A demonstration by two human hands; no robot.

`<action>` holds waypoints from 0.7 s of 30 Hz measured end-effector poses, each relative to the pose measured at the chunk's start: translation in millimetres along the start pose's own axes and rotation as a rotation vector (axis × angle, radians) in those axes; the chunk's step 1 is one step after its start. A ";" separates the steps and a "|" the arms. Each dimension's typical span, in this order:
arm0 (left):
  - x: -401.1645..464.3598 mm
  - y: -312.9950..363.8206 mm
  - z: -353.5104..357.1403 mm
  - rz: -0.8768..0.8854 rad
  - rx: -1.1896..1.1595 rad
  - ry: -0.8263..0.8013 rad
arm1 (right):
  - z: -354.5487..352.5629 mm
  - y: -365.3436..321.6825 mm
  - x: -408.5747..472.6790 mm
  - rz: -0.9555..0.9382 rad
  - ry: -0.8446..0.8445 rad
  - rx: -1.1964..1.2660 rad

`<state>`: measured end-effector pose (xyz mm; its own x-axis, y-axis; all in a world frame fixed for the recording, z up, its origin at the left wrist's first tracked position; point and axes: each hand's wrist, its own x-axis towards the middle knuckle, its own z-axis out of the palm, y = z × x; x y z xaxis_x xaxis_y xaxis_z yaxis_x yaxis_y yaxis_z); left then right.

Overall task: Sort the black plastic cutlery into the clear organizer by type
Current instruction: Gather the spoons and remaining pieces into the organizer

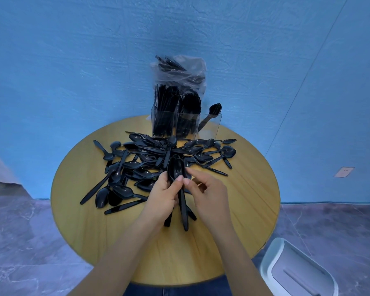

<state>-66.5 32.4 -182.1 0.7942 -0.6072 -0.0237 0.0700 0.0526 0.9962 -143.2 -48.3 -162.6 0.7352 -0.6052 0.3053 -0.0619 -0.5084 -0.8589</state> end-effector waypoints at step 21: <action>-4.8 9.6 5.2 -0.144 -0.112 -0.135 | -2.6 -0.6 2.0 -0.017 -0.068 -0.004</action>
<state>-72.8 31.7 -171.9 0.6837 -0.7149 -0.1464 0.2499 0.0409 0.9674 -143.4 -50.9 -160.4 0.7805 -0.5534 0.2907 -0.0519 -0.5208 -0.8521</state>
